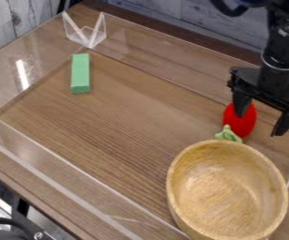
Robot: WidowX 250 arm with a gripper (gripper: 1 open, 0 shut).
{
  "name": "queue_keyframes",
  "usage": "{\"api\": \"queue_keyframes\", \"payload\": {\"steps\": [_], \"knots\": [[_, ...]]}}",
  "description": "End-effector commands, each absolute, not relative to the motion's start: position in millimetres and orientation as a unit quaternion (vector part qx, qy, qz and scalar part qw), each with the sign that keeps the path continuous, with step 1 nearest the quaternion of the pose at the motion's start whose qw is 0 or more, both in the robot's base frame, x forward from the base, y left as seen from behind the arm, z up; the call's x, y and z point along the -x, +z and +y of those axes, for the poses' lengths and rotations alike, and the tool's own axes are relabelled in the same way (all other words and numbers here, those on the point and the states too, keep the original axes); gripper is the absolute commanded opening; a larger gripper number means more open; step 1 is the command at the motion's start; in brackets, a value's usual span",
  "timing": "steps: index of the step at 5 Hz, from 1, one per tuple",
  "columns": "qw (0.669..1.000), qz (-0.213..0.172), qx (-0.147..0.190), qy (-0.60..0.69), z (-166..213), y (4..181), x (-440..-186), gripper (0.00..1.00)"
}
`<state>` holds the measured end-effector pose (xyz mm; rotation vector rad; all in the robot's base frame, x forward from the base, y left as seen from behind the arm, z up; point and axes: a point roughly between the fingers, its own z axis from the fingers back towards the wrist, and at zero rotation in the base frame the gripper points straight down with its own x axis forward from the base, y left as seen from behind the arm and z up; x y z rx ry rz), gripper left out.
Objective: Move the red object to the left side of the table
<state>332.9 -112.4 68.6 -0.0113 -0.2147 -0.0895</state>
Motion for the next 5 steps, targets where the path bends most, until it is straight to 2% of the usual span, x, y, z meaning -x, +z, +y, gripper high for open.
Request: {"api": "queue_keyframes", "payload": {"steps": [1, 3, 4, 5], "knots": [[0.985, -0.164, 0.02, -0.057, -113.0, 112.9, -347.4, 1.0], [0.991, -0.129, 0.011, -0.029, -95.5, 111.5, -340.0, 1.0], [0.993, -0.119, 0.008, -0.022, -90.0, 106.6, -337.9, 0.0], [0.992, -0.127, 0.005, -0.008, -74.8, 121.9, -336.3, 0.0]]}}
